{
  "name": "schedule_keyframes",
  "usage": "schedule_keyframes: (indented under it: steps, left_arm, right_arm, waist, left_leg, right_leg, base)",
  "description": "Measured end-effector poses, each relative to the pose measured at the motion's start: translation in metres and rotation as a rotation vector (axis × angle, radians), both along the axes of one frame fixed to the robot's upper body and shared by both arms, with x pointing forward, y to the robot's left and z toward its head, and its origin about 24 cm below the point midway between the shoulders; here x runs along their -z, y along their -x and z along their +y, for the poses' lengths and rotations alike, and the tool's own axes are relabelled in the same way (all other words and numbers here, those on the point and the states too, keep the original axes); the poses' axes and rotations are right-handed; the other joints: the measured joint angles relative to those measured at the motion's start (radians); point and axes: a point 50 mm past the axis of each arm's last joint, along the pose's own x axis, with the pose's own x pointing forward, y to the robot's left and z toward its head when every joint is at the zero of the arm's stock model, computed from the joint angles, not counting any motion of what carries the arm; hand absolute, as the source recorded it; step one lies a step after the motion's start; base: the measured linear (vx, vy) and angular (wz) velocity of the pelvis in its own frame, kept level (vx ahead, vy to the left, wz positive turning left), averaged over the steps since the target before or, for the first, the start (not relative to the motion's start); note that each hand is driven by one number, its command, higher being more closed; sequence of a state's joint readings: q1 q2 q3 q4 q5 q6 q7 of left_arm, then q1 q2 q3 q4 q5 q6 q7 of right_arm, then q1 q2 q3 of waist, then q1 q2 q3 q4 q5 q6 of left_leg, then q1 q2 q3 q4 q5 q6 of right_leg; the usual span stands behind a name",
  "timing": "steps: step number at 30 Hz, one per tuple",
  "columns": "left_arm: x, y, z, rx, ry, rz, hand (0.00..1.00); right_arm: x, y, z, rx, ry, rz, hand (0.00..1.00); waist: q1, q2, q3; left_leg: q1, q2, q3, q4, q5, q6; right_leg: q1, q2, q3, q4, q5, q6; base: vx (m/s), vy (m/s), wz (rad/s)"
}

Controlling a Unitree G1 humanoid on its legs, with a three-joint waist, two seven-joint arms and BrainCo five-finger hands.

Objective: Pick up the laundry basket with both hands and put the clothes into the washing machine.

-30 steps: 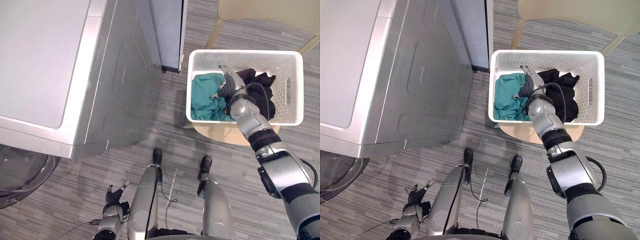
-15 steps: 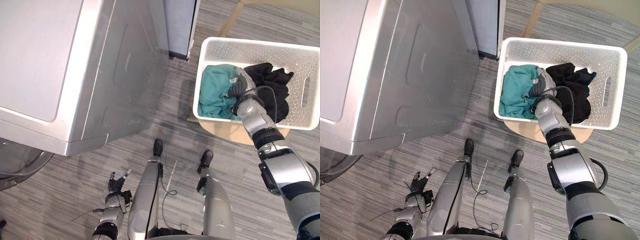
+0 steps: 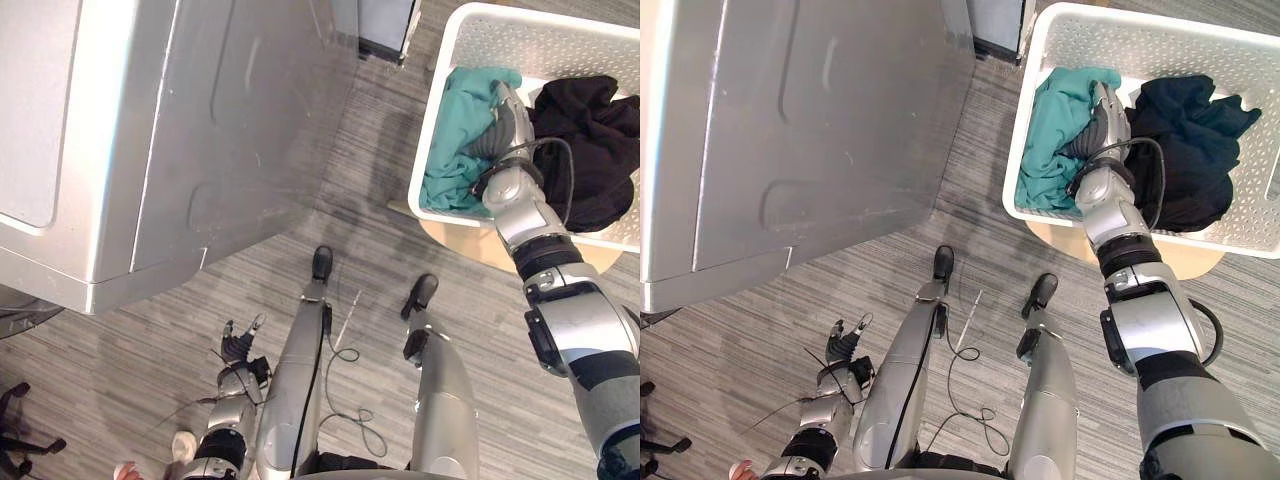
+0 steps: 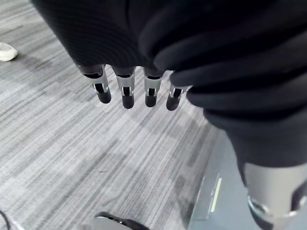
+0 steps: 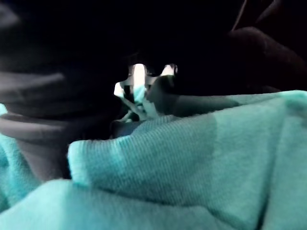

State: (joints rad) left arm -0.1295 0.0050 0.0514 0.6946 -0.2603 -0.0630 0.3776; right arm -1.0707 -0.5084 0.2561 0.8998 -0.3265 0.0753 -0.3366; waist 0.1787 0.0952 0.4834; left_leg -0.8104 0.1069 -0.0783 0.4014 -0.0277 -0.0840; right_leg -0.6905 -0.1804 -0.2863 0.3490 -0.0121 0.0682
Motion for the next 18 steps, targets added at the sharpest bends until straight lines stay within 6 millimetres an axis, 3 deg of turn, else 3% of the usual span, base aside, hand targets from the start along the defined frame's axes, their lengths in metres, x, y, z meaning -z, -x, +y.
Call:
schedule_keyframes:
  steps: [3,10,15,18]
  left_arm:
    - [-0.011,-0.012,-0.014,0.017,0.036,-0.058,0.00]
    - [-0.015,-0.014,-0.015,0.018,0.035,-0.081,0.00]
    - [-0.011,-0.012,-0.014,0.019,0.034,-0.058,0.00]
    - [-0.007,-0.009,-0.012,0.016,0.037,-0.029,0.00]
  right_arm:
    - [0.000,0.000,0.000,0.019,0.023,-0.011,1.00]
    - [0.011,0.002,-0.004,0.052,0.079,0.015,1.00]
    - [0.050,0.005,0.000,0.049,0.048,0.118,1.00]
    - [0.085,0.012,0.001,0.058,0.020,0.219,1.00]
  waist:
    - [-0.004,0.000,0.000]
    - [-0.007,-0.008,-0.002]
    - [-0.013,-0.036,-0.004]
    - [-0.028,-0.048,-0.011]
  left_leg:
    - [-0.009,-0.002,-0.013,0.000,0.000,-0.001]
    - [-0.009,-0.003,-0.014,0.001,0.012,-0.001]
    - [0.054,-0.001,-0.013,-0.013,0.018,-0.005]
    - [0.106,-0.001,-0.009,-0.040,0.018,-0.006]
  right_leg:
    - [-0.001,-0.011,-0.024,0.030,-0.023,-0.004]
    - [0.002,-0.030,-0.057,0.070,-0.049,-0.006]
    - [0.068,-0.030,-0.070,0.060,-0.050,-0.008]
    - [0.134,-0.029,-0.085,0.025,-0.049,-0.007]
  base:
    - [0.01,-0.009,0.21]
    - [0.03,-0.016,0.16]
    - [0.03,-0.019,0.07]
    - [0.01,-0.007,0.14]
